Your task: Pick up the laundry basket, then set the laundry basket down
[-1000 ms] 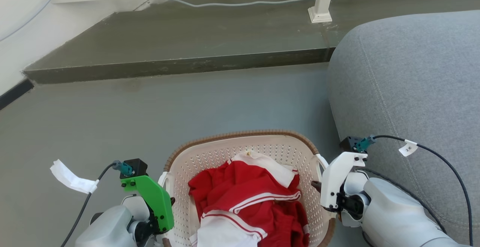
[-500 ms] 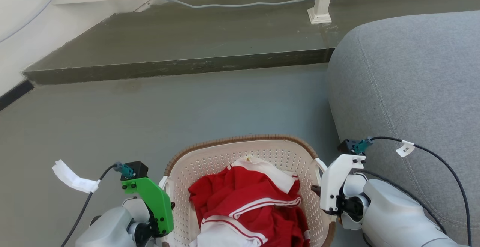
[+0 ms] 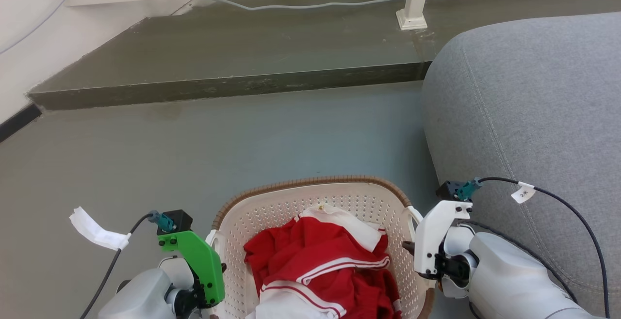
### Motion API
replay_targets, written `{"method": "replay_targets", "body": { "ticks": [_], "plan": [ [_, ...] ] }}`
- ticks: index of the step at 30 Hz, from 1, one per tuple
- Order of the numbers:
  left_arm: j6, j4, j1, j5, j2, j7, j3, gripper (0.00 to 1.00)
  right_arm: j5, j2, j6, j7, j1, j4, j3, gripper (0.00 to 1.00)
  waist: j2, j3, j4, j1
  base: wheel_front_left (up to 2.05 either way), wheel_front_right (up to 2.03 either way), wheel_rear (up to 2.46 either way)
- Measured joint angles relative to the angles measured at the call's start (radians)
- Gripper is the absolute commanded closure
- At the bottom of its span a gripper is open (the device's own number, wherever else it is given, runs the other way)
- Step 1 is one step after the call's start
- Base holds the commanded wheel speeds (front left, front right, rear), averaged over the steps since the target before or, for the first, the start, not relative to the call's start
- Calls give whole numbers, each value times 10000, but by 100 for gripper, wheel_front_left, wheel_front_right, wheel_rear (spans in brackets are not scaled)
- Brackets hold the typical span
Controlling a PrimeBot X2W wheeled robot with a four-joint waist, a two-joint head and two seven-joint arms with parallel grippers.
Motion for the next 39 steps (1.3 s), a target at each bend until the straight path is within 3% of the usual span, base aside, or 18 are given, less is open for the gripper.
{"method": "replay_targets", "body": {
  "ticks": [21,39],
  "plan": [
    [0,-13,-33,-69,65,-111,-82,100,263,-71,-2,-115,-29,-194,215,100,0,276,-65,0,0,0,0],
    [-12,-278,-1065,8,487,-1108,-75,100,251,-54,-2,-1469,-926,-500,270,100,0,2109,-228,1,0,0,0]
  ]
}}
